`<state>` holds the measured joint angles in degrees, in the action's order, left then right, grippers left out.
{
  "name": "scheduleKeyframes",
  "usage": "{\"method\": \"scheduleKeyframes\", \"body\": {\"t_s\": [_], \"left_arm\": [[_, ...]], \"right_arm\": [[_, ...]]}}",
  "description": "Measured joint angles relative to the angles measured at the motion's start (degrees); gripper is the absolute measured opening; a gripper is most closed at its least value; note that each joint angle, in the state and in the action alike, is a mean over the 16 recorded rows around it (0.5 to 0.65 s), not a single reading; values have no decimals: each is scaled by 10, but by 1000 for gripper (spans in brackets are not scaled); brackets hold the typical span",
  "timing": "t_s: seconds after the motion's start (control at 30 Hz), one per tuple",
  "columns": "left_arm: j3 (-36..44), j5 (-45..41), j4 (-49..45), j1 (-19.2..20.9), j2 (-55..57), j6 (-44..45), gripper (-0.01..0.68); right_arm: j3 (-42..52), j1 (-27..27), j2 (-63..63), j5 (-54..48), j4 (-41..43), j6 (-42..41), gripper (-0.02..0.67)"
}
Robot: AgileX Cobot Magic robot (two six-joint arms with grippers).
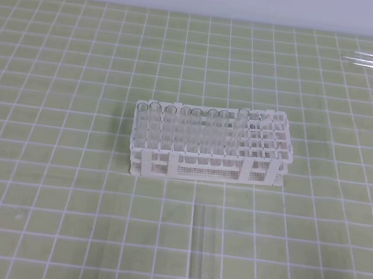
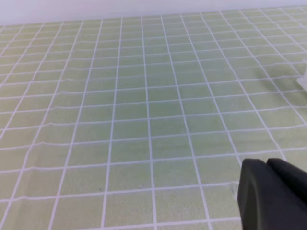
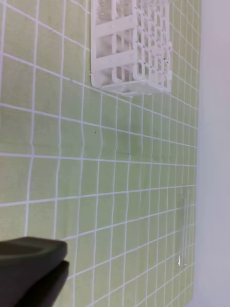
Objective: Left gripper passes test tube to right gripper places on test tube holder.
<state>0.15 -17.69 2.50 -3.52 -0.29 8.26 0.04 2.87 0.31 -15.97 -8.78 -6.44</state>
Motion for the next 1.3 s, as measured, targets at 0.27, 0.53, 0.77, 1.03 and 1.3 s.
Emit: {"method": "scheduleKeyframes", "body": {"t_s": [0.27, 0.53, 0.77, 1.03, 1.3], "left_arm": [[3, 6, 3, 0, -8, 0, -3], [5, 14, 8, -1, -14, 0, -3], [3, 17, 10, -1, -9, 0, -3], [4, 24, 10, -1, -13, 0, -3], [5, 29, 18, -1, -15, 0, -2]], "right_arm": [[0, 0, 0, 0, 0, 0, -18], [0, 0, 0, 0, 0, 0, -18], [0, 0, 0, 0, 0, 0, -18], [0, 0, 0, 0, 0, 0, -18], [0, 0, 0, 0, 0, 0, -18]]}}
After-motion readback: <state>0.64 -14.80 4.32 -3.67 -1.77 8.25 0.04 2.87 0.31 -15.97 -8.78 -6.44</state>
